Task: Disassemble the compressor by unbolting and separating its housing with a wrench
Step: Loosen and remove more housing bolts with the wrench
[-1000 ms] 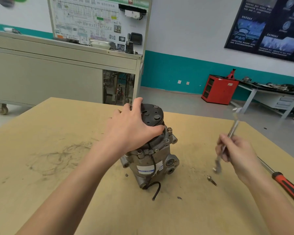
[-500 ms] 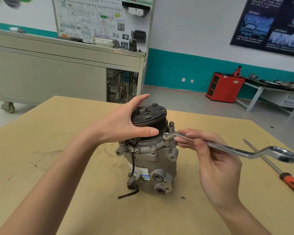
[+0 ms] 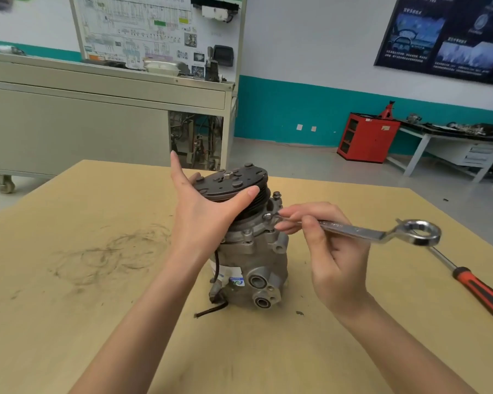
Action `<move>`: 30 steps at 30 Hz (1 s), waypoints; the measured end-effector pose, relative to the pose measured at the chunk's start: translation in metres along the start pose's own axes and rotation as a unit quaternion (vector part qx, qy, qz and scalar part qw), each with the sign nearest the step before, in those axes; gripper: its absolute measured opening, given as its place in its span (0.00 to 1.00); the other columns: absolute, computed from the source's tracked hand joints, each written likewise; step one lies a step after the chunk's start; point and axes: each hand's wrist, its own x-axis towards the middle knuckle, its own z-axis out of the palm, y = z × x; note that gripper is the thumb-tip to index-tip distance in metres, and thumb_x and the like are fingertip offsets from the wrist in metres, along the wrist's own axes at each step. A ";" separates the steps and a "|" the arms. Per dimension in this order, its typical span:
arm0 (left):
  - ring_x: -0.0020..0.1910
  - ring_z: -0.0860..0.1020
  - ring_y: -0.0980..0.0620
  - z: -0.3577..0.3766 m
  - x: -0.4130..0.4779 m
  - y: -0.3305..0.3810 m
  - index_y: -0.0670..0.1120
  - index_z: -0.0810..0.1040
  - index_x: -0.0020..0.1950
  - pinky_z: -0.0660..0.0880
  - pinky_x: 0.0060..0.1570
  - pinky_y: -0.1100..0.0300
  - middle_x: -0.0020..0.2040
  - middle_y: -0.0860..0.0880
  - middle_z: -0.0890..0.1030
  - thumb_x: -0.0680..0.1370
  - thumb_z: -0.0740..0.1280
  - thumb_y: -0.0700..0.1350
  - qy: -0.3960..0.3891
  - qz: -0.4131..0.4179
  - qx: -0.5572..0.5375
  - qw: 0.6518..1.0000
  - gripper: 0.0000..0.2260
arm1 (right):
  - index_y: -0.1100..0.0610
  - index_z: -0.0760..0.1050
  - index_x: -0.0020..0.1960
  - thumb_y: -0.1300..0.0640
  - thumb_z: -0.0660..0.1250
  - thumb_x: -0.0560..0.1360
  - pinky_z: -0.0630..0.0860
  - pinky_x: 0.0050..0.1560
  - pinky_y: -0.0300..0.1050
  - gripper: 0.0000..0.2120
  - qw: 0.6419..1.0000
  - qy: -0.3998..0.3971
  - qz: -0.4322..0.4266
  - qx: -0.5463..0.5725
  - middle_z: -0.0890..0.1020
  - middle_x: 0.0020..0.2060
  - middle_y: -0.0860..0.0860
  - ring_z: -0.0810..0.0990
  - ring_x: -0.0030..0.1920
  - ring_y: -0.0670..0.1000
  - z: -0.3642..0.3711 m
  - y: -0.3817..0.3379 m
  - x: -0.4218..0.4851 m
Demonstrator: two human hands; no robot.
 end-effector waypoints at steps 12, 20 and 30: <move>0.41 0.64 0.87 0.006 0.005 -0.012 0.59 0.42 0.78 0.63 0.49 0.71 0.47 0.78 0.57 0.63 0.78 0.58 0.017 -0.002 -0.019 1.000 0.55 | 0.61 0.71 0.42 0.59 0.51 0.82 0.77 0.30 0.36 0.15 0.842 -0.108 0.426 0.313 0.83 0.33 0.55 0.81 0.29 0.49 -0.009 0.048 0.076; 0.44 0.64 0.83 0.007 0.004 -0.015 0.58 0.43 0.78 0.63 0.54 0.67 0.49 0.75 0.57 0.66 0.78 0.56 0.012 0.004 -0.014 1.000 0.53 | 0.56 0.76 0.42 0.56 0.63 0.78 0.81 0.35 0.43 0.08 0.997 -0.012 0.073 -0.006 0.83 0.34 0.52 0.84 0.33 0.50 -0.007 -0.001 0.048; 0.54 0.73 0.67 0.007 0.001 -0.009 0.58 0.43 0.78 0.66 0.59 0.62 0.56 0.64 0.69 0.60 0.75 0.61 0.016 0.019 -0.028 0.999 0.56 | 0.60 0.76 0.46 0.56 0.59 0.81 0.81 0.37 0.48 0.11 0.998 -0.052 -0.037 -0.020 0.83 0.39 0.54 0.84 0.37 0.52 -0.009 0.008 0.014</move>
